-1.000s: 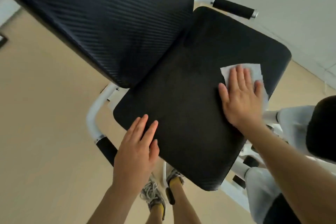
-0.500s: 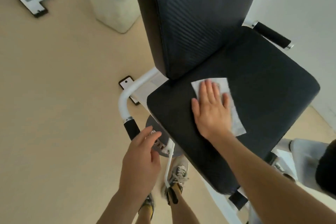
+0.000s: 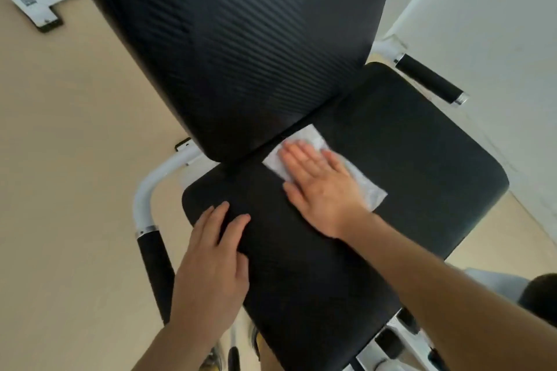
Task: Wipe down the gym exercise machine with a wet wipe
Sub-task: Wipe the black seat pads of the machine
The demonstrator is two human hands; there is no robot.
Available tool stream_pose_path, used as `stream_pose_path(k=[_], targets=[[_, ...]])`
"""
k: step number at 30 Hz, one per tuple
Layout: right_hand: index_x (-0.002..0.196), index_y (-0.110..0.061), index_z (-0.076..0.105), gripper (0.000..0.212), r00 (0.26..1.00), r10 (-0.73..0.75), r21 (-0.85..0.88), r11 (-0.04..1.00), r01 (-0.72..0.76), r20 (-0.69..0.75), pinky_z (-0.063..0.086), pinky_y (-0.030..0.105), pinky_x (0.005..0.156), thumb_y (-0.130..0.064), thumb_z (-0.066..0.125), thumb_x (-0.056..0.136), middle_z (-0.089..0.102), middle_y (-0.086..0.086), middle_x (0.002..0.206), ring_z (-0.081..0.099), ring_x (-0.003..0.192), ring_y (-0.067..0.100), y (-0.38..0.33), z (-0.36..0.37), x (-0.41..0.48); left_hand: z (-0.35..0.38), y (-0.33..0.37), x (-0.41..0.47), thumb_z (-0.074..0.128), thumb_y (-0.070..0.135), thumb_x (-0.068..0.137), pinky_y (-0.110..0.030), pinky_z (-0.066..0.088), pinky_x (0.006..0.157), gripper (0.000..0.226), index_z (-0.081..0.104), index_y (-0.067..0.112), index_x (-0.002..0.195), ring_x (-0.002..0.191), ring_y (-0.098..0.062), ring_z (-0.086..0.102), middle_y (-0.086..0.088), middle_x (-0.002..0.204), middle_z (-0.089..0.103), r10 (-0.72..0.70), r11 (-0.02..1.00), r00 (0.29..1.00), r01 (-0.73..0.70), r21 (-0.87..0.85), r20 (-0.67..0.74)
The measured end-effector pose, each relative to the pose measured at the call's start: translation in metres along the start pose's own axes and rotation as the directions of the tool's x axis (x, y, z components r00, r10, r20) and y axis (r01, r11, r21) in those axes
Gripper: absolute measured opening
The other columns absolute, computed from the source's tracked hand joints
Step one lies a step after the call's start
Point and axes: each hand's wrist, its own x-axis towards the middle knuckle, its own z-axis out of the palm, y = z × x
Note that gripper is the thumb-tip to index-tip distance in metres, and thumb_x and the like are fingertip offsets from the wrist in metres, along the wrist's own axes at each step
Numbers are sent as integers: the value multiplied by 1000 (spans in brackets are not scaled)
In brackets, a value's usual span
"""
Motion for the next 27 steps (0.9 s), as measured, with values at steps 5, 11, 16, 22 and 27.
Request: stream_pose_path(k=[5,11,16,22,27], targets=[[156,-17,6,64,819,561,87,828,-555,-118,4,48,121,-50,12,102,2,1,165,-3,151,16,70,-29,35,19,17,3,60,24,88,-34,29,107,35,61,16,122,139,-26,34,-9,142,45,-69,997,996,67,-36,-59],[156,-21,6,60,988,-138,97,987,131,67,-8,43,121,-47,10,102,-1,-5,163,-9,150,11,-74,10,-1,5,5,4,72,18,80,-17,45,85,16,57,25,80,134,-3,37,4,142,48,-73,987,997,69,-142,-23],[156,-19,7,63,863,496,68,868,-491,-98,1,44,122,-49,11,101,5,0,164,-2,151,14,18,-11,25,-2,0,6,68,13,83,-1,31,94,18,61,29,87,133,2,37,19,139,46,-90,973,995,78,-215,-45],[152,-13,-21,71,984,-2,1,1000,2,176,-18,53,115,-43,-7,89,-36,3,155,-40,139,18,-163,39,-24,-25,-20,-3,55,-16,74,-7,40,83,45,64,24,91,101,-1,57,15,107,60,-264,903,946,175,-392,-186],[154,-14,-9,66,978,-123,-82,987,139,167,-16,46,117,-45,4,97,-13,0,164,-22,148,17,-161,31,38,-39,-45,2,56,-9,78,-2,36,77,48,60,24,113,88,1,53,22,99,53,-277,902,954,217,-372,-115]])
